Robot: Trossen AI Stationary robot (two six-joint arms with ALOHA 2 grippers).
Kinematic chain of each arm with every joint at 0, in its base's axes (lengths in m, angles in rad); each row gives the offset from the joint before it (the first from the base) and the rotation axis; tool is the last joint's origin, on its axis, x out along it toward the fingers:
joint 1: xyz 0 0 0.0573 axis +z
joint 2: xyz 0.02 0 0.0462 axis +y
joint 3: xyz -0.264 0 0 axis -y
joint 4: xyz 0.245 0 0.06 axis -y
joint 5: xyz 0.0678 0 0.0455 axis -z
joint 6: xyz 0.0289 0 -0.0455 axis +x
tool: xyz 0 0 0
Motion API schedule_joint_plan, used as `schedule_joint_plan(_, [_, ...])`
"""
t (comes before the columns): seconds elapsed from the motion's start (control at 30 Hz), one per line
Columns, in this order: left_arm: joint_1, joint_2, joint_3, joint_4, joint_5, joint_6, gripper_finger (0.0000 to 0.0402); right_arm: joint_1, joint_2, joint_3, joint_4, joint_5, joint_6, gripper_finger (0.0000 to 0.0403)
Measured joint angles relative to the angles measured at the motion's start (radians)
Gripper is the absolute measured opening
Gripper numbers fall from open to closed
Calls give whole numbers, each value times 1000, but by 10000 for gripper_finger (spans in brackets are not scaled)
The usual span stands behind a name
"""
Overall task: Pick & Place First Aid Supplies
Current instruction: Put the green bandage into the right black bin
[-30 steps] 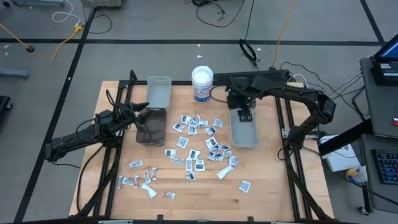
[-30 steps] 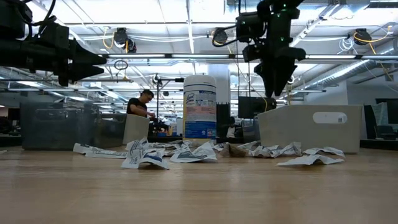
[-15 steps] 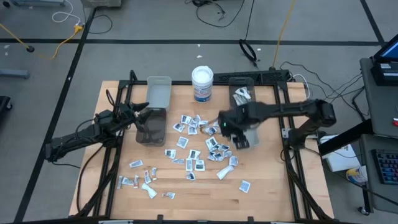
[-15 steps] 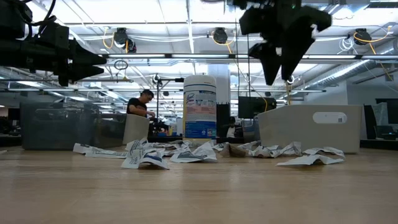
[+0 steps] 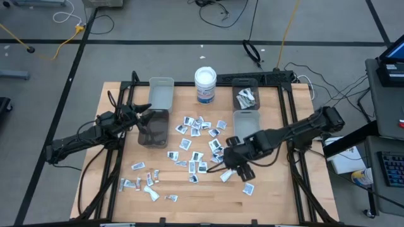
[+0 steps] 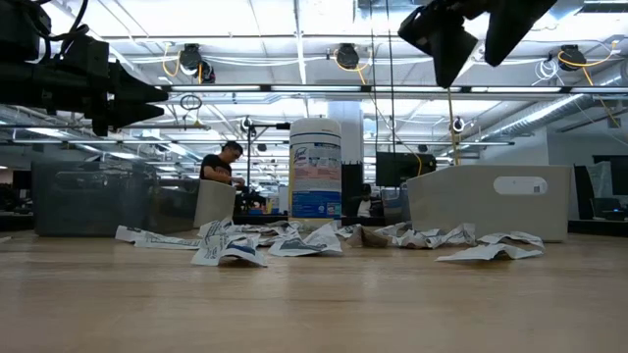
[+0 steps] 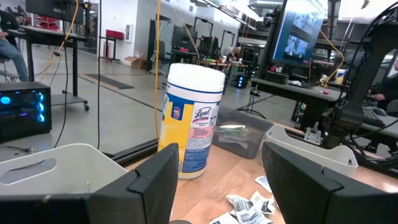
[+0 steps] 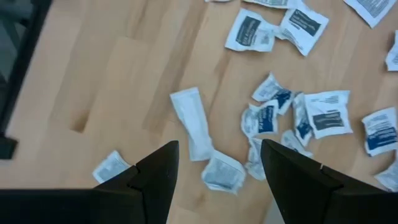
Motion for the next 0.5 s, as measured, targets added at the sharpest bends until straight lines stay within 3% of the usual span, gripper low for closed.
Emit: schedule_joint_plan(0.5, [0, 0, 0, 0, 0, 0, 237, 60, 143, 0, 91, 0, -54, 221])
